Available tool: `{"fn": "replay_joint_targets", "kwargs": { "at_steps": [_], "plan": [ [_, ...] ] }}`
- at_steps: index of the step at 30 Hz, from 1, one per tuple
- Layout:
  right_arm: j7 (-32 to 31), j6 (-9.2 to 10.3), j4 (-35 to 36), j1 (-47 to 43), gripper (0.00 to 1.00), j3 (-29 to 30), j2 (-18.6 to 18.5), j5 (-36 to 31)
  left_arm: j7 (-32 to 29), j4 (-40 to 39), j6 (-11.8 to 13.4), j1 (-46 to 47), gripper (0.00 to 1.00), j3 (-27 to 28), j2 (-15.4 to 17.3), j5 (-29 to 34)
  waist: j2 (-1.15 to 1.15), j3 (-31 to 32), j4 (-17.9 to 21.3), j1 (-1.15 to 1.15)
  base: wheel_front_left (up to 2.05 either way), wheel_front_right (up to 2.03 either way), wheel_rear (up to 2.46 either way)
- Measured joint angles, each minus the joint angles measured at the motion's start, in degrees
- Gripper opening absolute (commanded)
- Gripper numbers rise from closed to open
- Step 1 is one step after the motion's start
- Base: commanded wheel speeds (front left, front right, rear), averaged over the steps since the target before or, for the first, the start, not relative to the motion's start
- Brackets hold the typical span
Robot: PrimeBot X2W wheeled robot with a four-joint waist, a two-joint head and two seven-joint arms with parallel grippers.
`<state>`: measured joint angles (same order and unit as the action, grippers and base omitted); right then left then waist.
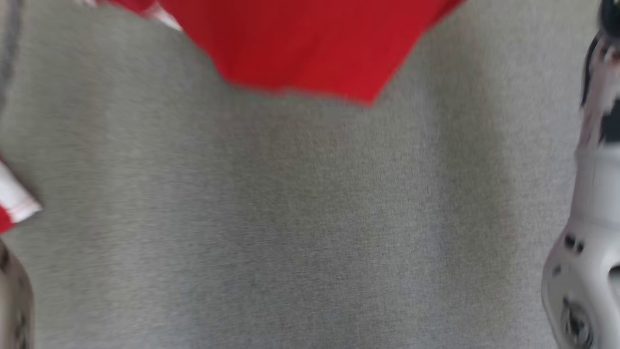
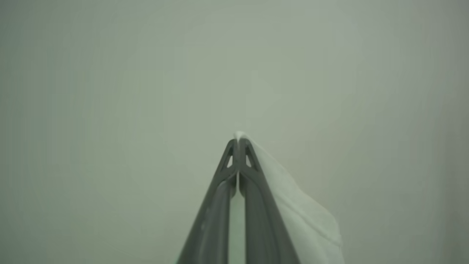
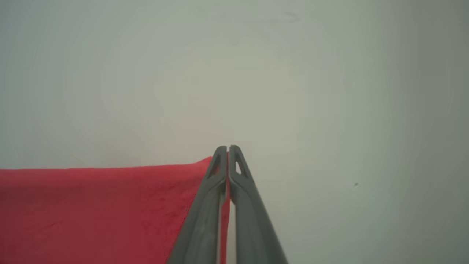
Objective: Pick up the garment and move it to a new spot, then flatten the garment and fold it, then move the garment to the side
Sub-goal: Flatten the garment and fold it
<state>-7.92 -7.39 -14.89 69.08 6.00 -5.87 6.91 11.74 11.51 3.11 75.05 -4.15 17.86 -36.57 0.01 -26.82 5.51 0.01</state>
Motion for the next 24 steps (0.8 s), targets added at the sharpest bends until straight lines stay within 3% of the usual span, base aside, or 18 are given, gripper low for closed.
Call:
{"fn": "replay_joint_targets", "kwargs": {
  "at_steps": [3, 6, 8, 11, 13, 16, 20, 24],
  "plan": [
    [8.4, -0.01, -2.9, 6.1, 0.00, 3.8, 1.4, -3.9, 2.8, -1.0, -0.9, 7.6, 0.00, 1.0, -2.1, 1.9, 0.01, -2.9, 1.2, 0.01, 0.00, 0.00, 0.00],
    [16.3, -0.01, -4.1, 11.4, 0.00, 7.0, 1.9, -8.2, 3.3, -5.7, -4.5, 14.0, 0.00, 4.4, -7.0, 2.6, 0.00, -5.2, 2.4, 0.00, 0.00, 0.00, 0.00],
    [20.0, -0.01, -4.5, 14.2, 0.00, 7.9, 2.0, -10.0, 3.3, -9.8, -8.6, 16.8, 0.00, 6.0, -10.0, 3.8, 0.00, -6.6, 3.1, 0.00, 0.00, 0.00, 0.00],
    [21.8, -0.01, -5.4, 15.3, 0.00, 6.3, 2.3, -12.0, 3.4, -11.7, -10.3, 16.0, 0.00, 5.3, -12.3, 3.8, -0.01, -8.4, 4.0, -0.01, 0.00, 0.00, 0.00],
    [22.1, -0.01, -7.0, 13.9, 0.00, 5.0, 2.2, -13.1, 3.4, -12.8, -10.3, 12.3, 0.00, 1.4, -11.1, 2.5, -0.01, -9.5, 4.4, -0.01, 0.00, 0.00, 0.00],
    [22.3, -0.01, -10.5, 8.5, 0.00, 2.1, 0.9, -14.2, 3.3, -14.2, -10.6, 3.0, 0.00, -2.6, -6.6, 1.2, 0.00, -10.9, 4.8, 0.00, 0.00, 0.00, 0.00],
    [22.0, -0.01, -11.5, 0.9, 0.00, -1.6, -1.4, -12.0, 3.3, -18.6, -10.6, -10.2, 0.00, -2.4, -4.8, -3.3, 0.00, -11.7, 4.8, 0.01, 0.00, 0.00, 0.00],
    [18.1, -0.01, -6.9, -7.5, 0.00, -2.0, -5.3, -6.6, 3.3, -24.0, -10.6, -22.6, 0.00, -2.4, -3.8, -9.4, -0.01, -10.9, 4.2, -0.02, 0.00, 0.00, 0.00]
  ]
}}
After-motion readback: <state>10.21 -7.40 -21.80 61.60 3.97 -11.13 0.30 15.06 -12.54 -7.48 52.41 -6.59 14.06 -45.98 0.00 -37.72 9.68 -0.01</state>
